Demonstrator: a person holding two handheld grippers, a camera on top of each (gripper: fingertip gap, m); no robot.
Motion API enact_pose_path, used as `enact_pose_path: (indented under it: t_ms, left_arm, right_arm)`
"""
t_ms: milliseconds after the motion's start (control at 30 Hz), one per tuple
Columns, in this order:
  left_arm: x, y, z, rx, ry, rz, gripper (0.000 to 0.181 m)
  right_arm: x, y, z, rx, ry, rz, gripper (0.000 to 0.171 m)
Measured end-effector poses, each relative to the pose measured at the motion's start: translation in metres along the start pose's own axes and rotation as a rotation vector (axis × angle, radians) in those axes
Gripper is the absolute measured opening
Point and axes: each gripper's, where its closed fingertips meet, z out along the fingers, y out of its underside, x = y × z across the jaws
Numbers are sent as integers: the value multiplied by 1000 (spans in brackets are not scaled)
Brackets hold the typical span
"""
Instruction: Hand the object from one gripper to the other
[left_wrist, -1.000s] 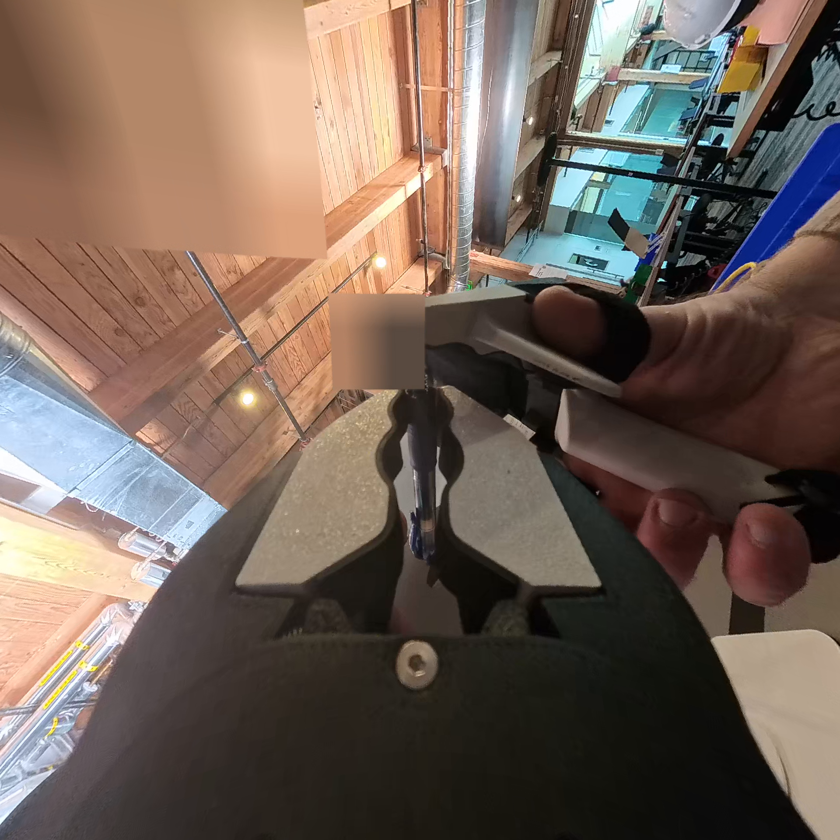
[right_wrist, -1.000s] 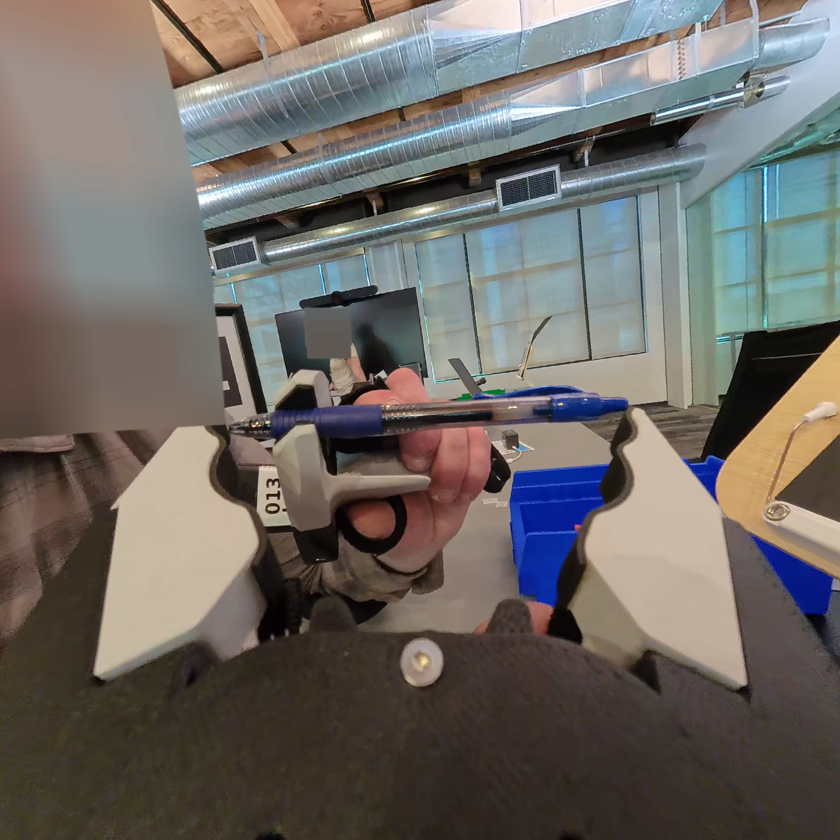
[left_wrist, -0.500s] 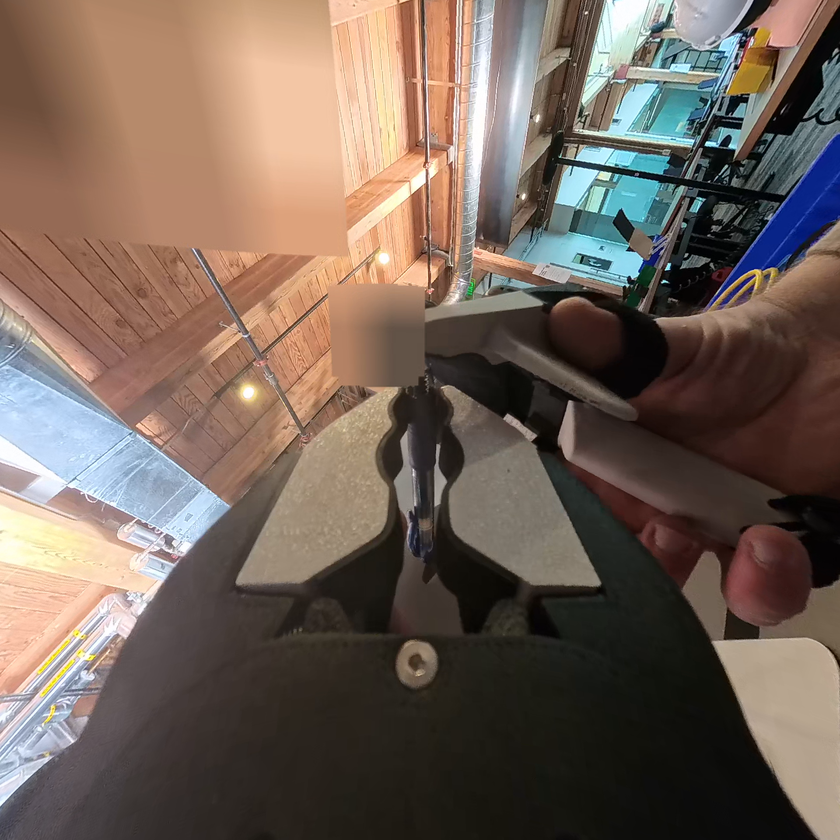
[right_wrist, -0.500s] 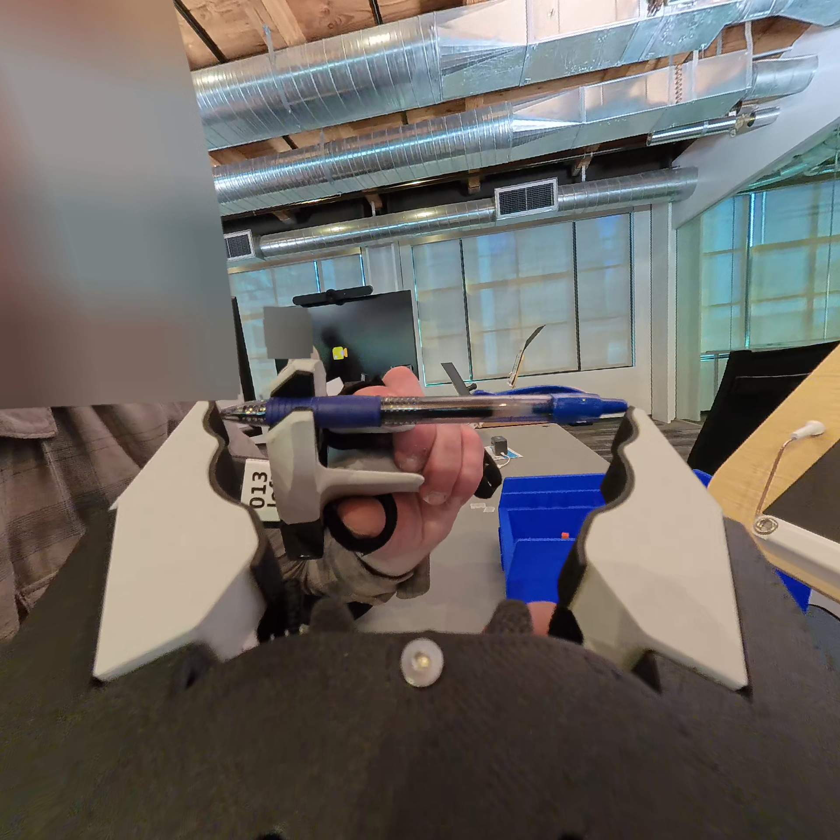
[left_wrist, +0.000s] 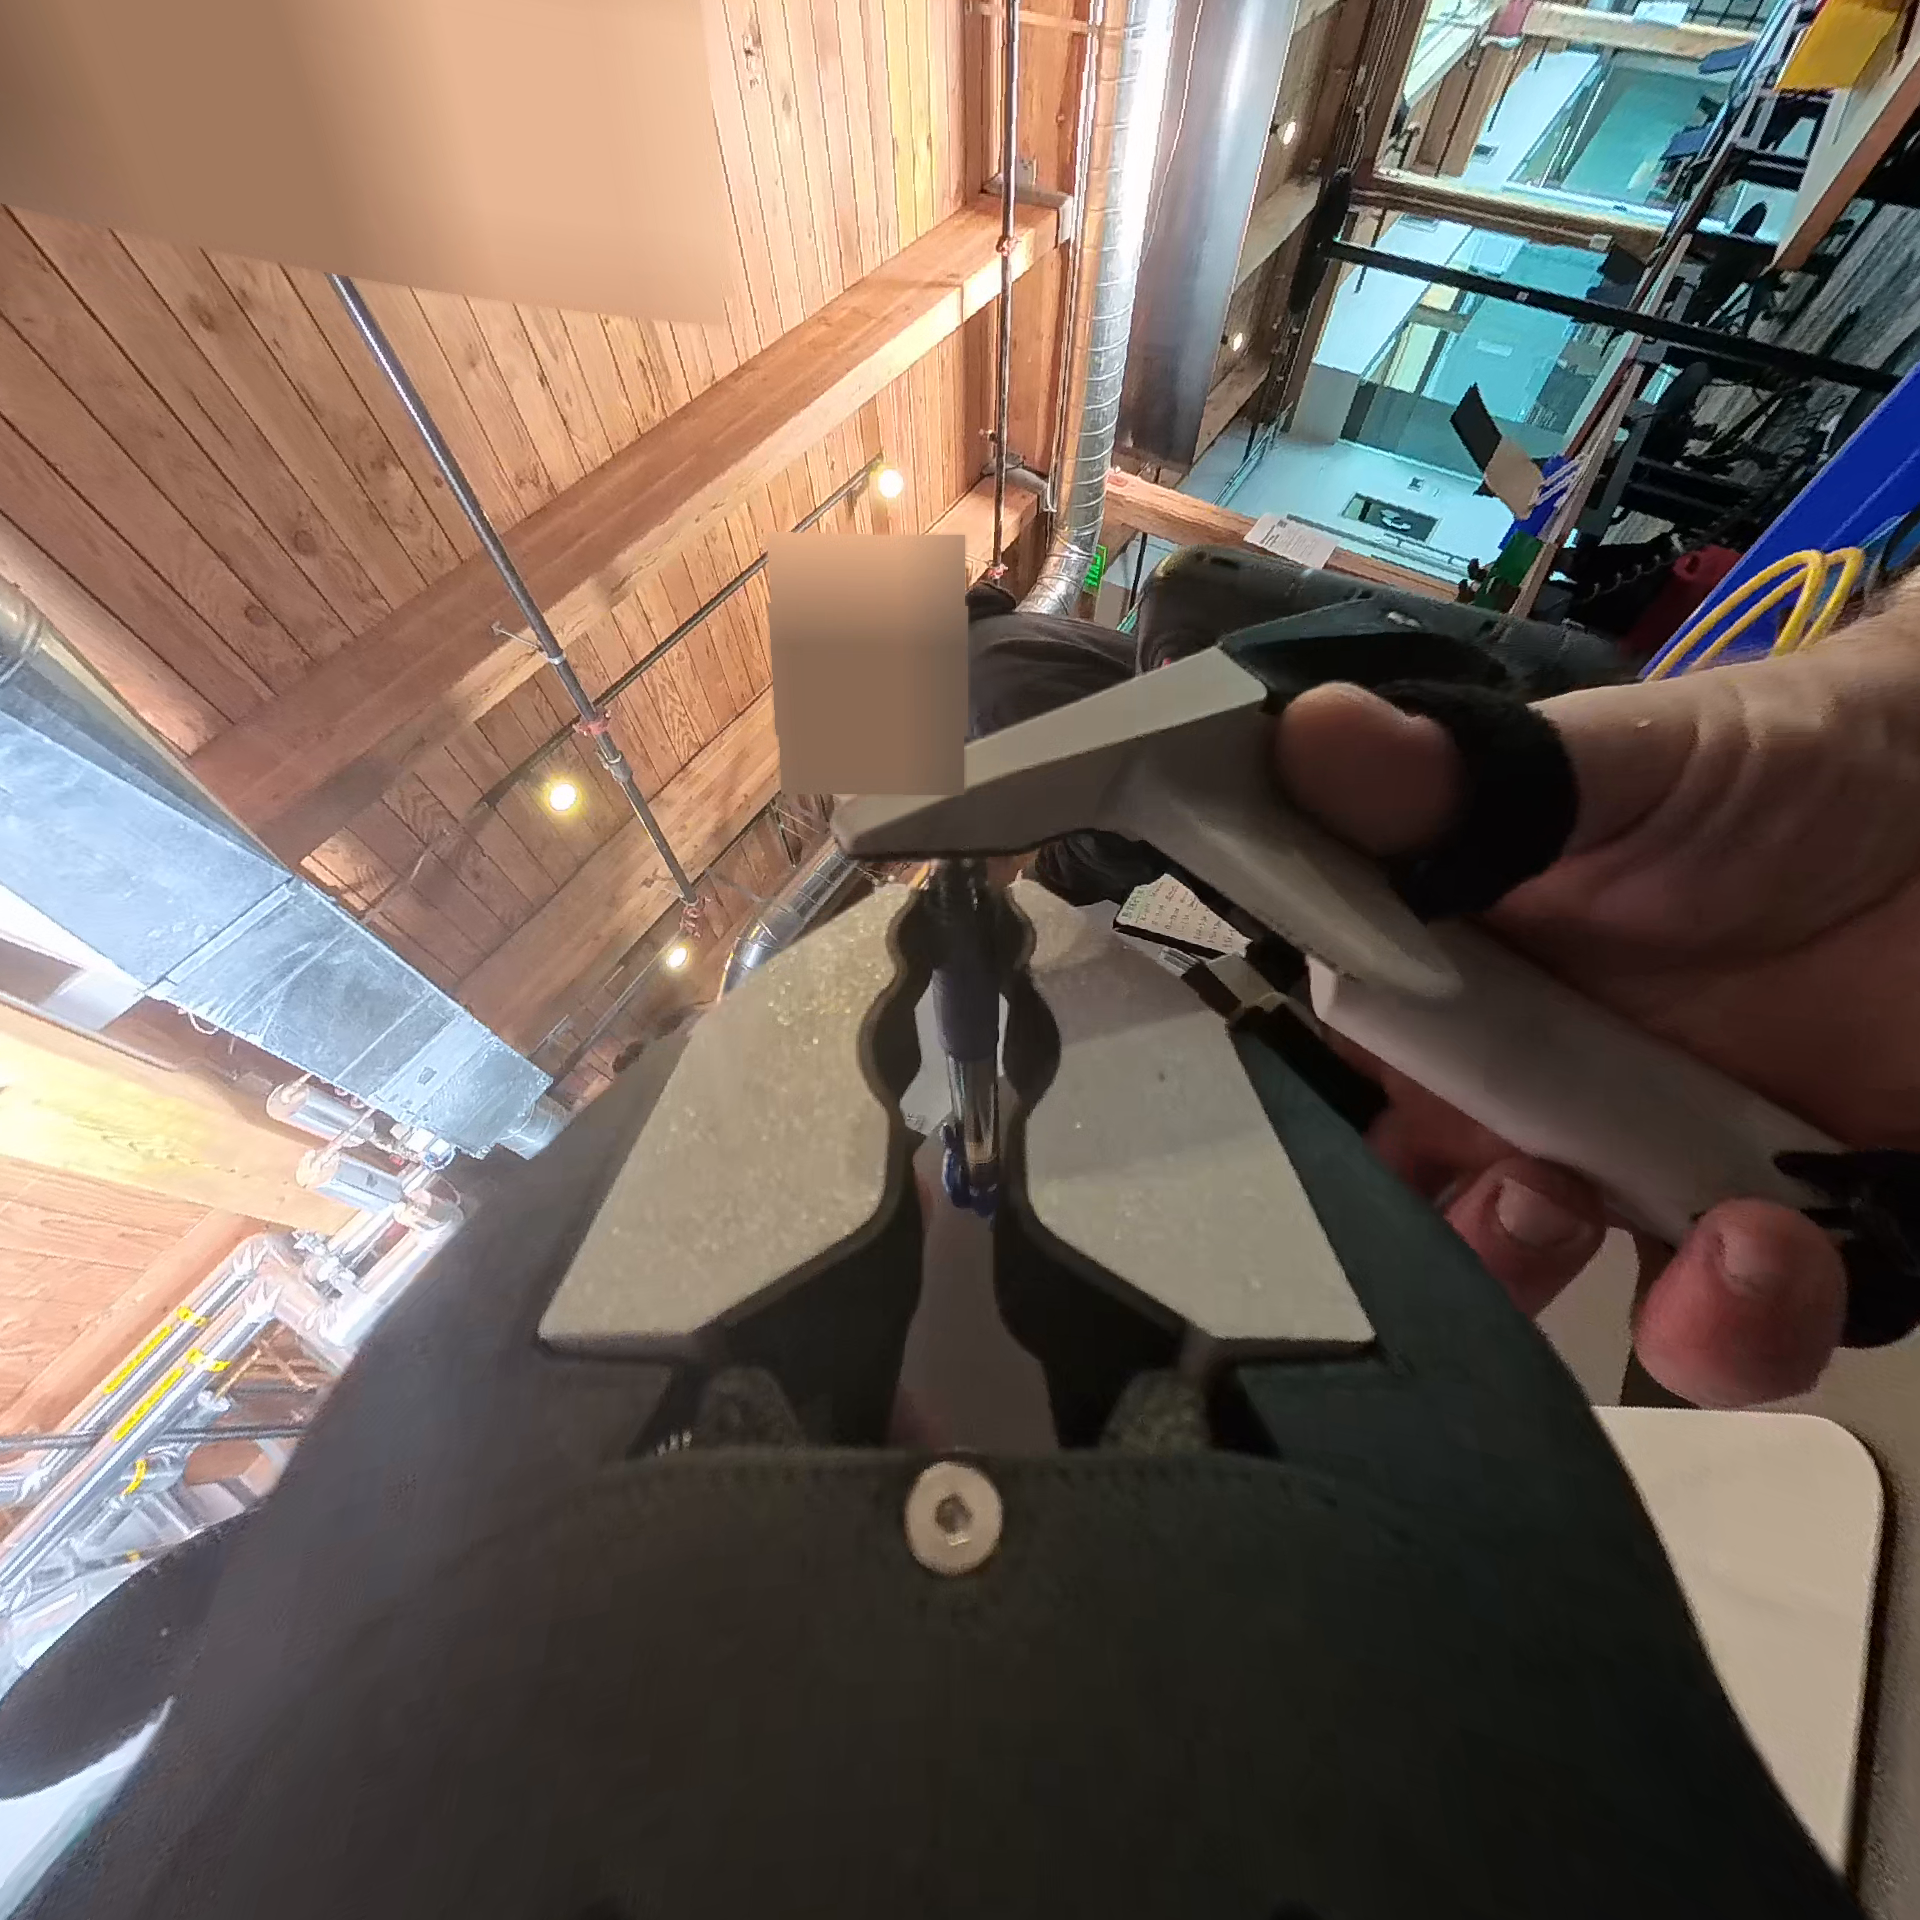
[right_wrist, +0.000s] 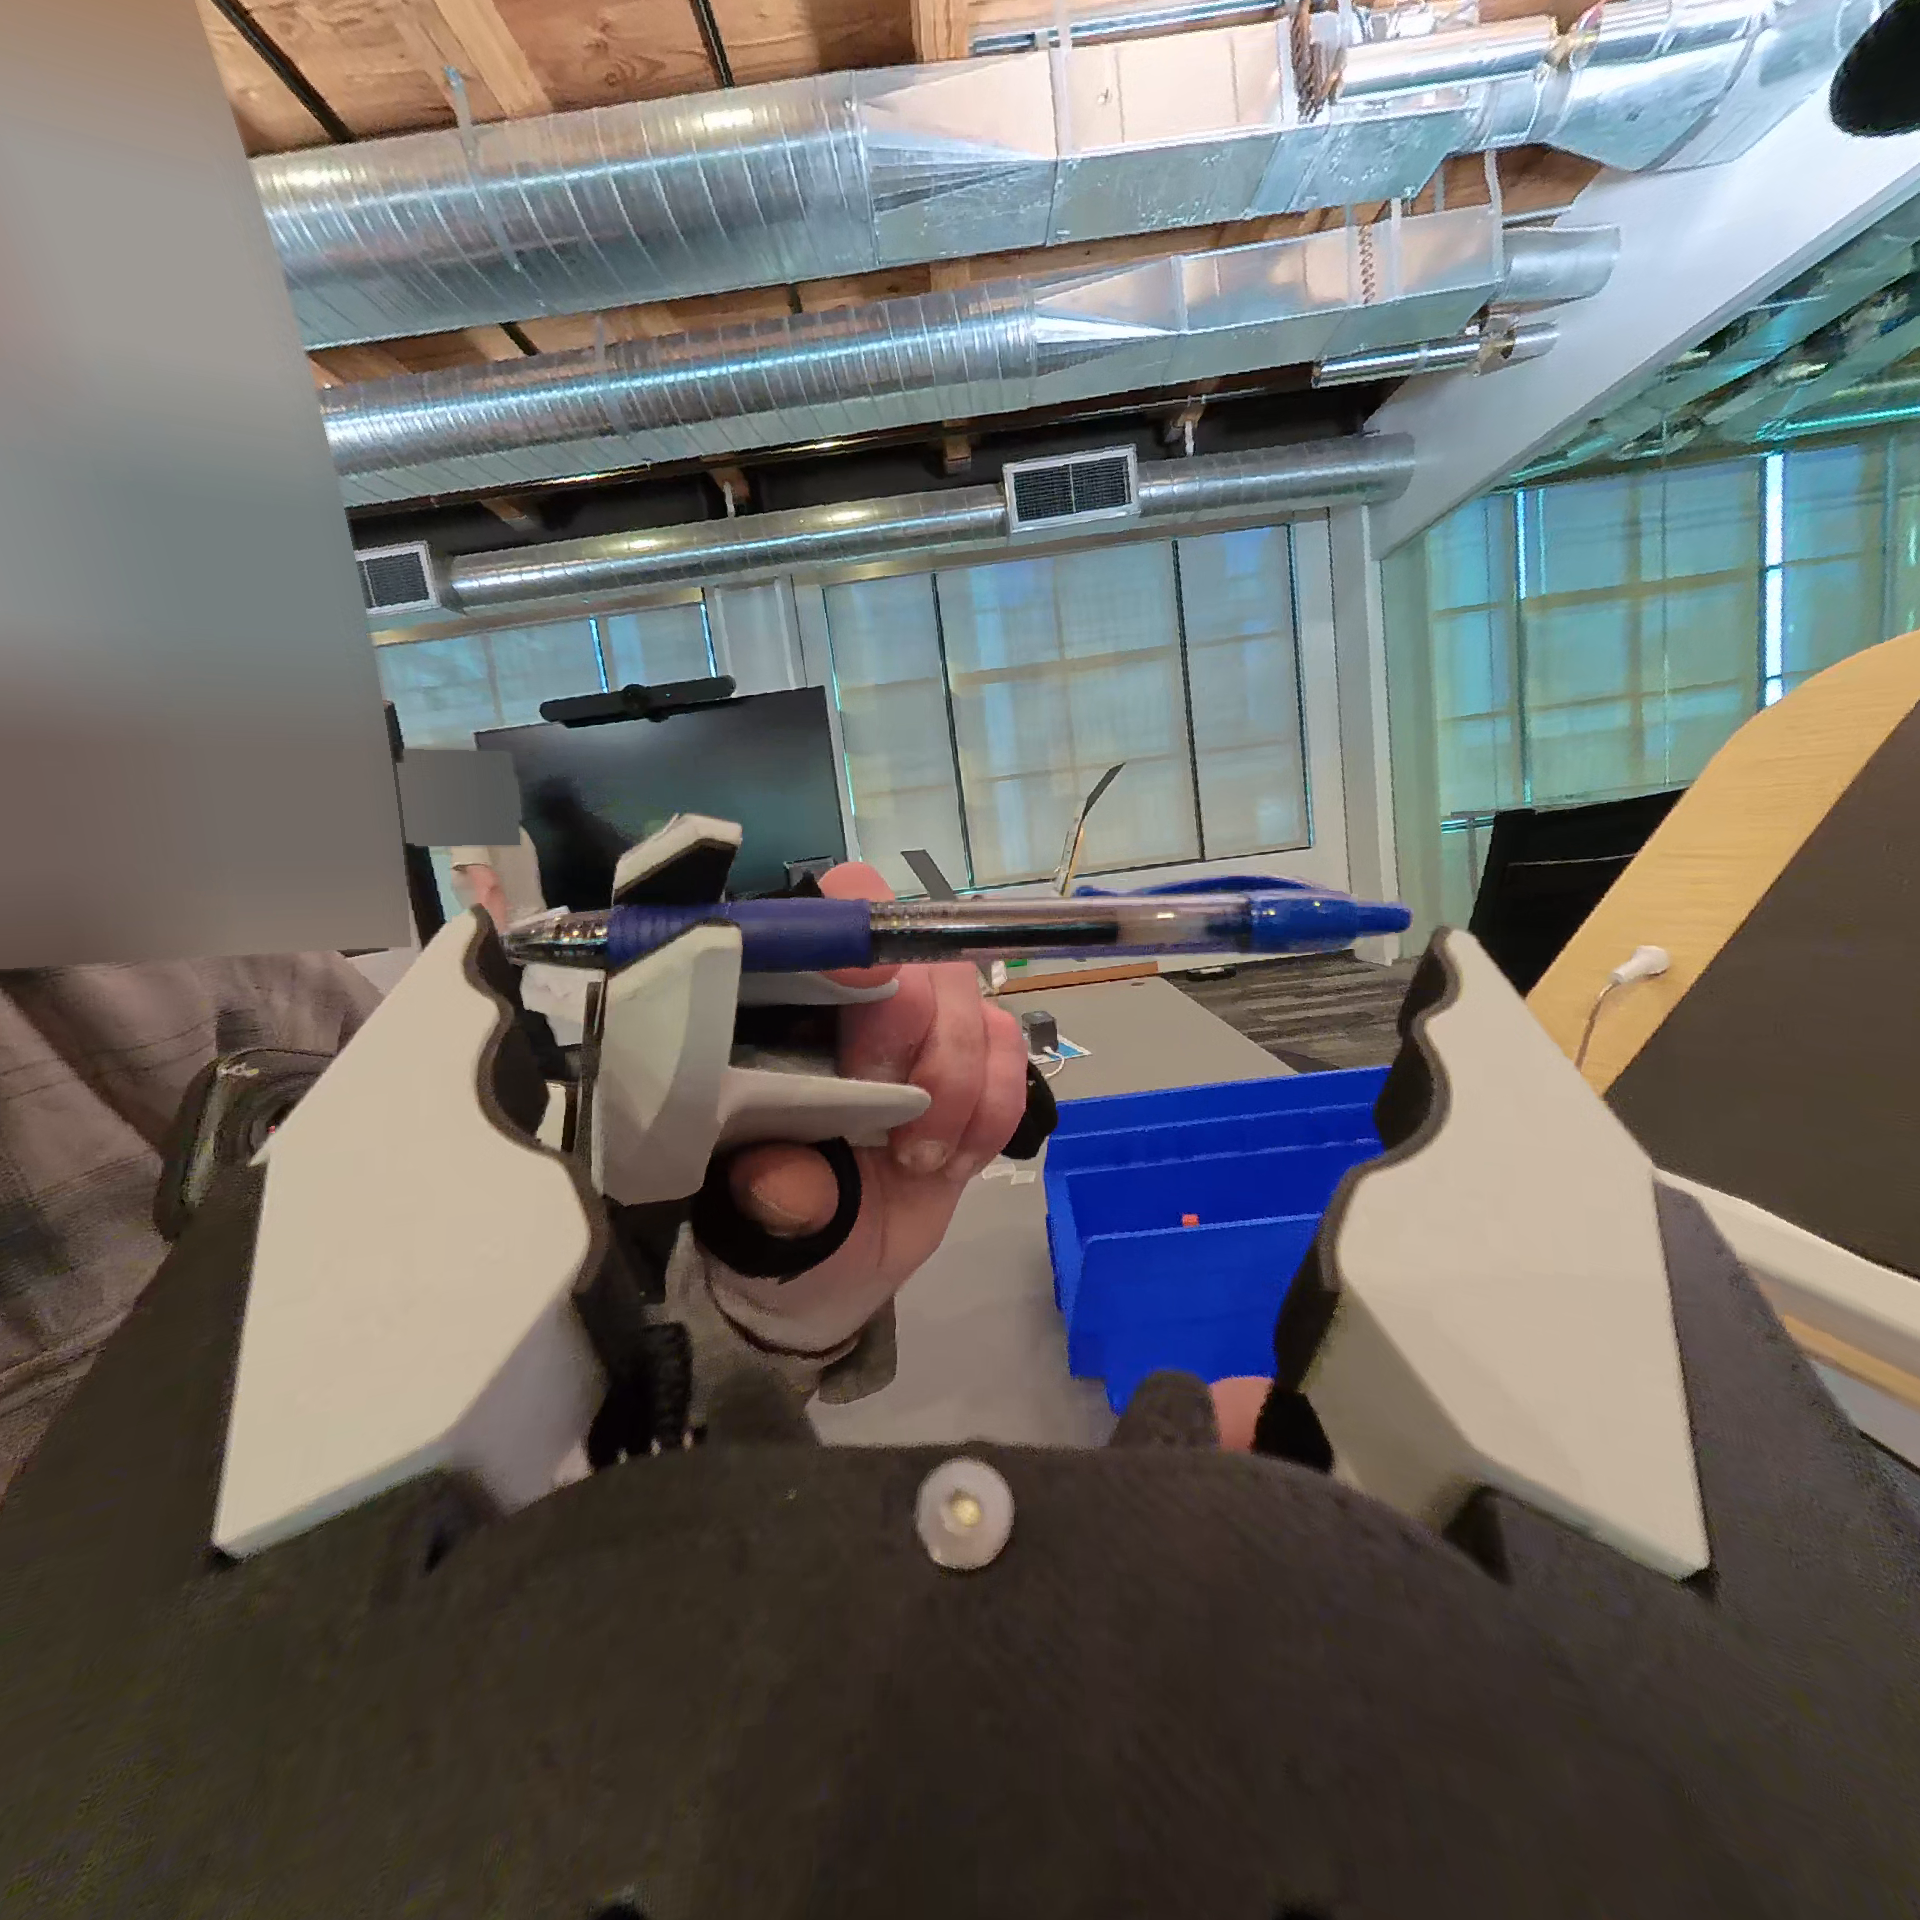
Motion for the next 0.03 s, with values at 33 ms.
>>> enact_pose_path:
  t_ms: [33]
  left_arm:
    - [0,0,0,-2,0,-6,11]
  right_arm:
    - [1,-1,0,5,8,-9,159]
